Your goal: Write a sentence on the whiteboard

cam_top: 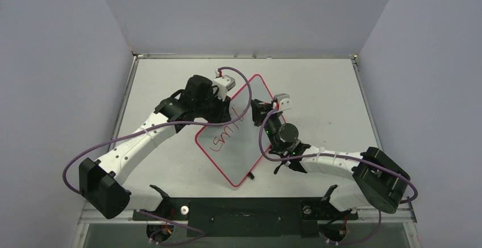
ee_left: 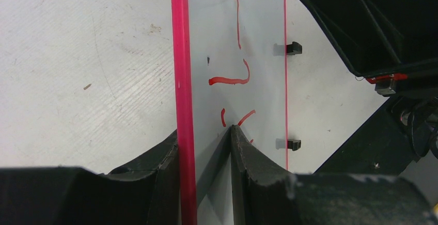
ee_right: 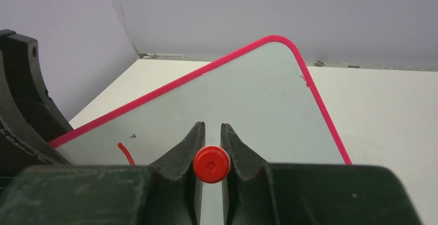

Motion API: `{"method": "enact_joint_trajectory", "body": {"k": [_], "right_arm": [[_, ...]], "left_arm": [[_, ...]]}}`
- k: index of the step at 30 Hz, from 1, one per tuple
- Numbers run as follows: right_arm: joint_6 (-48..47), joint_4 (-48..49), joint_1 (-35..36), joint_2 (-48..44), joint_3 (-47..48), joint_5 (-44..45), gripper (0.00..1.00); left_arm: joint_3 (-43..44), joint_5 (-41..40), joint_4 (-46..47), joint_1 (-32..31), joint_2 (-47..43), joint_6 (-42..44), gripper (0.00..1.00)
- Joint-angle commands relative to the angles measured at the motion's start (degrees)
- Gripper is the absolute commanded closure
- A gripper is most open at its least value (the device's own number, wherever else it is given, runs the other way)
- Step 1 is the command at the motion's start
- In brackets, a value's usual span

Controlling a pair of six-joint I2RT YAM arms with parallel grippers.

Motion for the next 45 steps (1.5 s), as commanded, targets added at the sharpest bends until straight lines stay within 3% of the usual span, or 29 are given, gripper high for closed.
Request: {"method": "enact_joint_trajectory", "body": {"k": [1,24,45], "right_arm": [[1.3,2.12,-0.16,0.88,3.46,-1.91,1.0],[2.2,1.82,5.77,1.16,2.1,-1.49,1.0],[2.18,2.25,5.1,0.14,-3.8,1.43,1.0]], "left_arm": [[-1.95,-7.47,-1.61,-0.64,0.72,7.71,1.0],[-1.94,-7.96,-1.67,-0.66,0.51,7.71,1.0],[-1.98,-8.01,-1.73,-0.71,0.72,7.71,1.0]]}}
